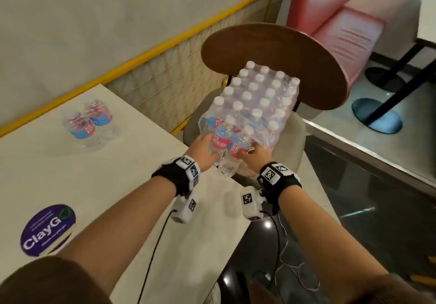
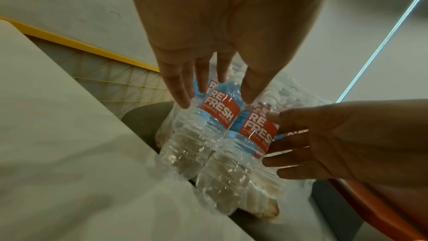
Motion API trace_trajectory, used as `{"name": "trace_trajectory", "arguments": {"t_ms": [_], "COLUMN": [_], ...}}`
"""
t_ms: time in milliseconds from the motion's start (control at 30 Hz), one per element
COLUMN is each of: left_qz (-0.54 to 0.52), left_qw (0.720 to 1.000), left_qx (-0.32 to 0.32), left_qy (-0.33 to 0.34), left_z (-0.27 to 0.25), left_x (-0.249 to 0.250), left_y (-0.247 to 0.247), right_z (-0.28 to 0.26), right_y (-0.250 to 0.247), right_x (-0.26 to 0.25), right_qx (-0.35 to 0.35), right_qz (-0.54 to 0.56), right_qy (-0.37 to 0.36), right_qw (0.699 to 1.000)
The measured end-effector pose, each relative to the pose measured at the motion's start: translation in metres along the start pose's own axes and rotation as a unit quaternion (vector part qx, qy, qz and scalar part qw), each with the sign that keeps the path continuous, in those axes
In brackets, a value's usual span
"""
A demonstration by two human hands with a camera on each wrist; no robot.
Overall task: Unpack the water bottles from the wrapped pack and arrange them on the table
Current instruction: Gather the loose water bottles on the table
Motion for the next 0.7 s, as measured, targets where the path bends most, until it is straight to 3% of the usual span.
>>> {"name": "trace_trajectory", "arguments": {"t_ms": [167, 367, 433, 567, 700], "left_qz": [-0.011, 0.05, 0.046, -0.091, -0.083], "left_qw": [1.0, 0.999, 0.999, 0.996, 0.996], "left_qx": [0.0, 0.01, -0.003, 0.002, -0.003], "left_qy": [0.005, -0.014, -0.026, -0.005, -0.017], "left_z": [0.048, 0.067, 0.059, 0.018, -0.037], "left_x": [0.0, -0.007, -0.011, -0.006, -0.021], "left_y": [0.015, 0.01, 0.006, -0.006, -0.026], "right_z": [0.015, 0.024, 0.023, 0.01, -0.016], "right_y": [0.013, 0.013, 0.012, 0.017, 0.046], "right_x": [0.0, 0.01, 0.012, 0.013, 0.012], "right_qx": [-0.003, 0.023, 0.022, -0.017, -0.099], "right_qz": [0.133, 0.122, 0.124, 0.096, 0.014], "right_qy": [-0.019, 0.012, -0.018, -0.093, -0.145], "right_qw": [0.991, 0.992, 0.992, 0.991, 0.984]}}
Point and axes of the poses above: each hand's wrist, its own z-axis towards the middle knuckle, its own y-axis out of the palm, x = y × z, the point moved 3 cm from there along z, towards the middle knuckle, and after that the axes turned 11 degrees about y, right-handed, at the moved point
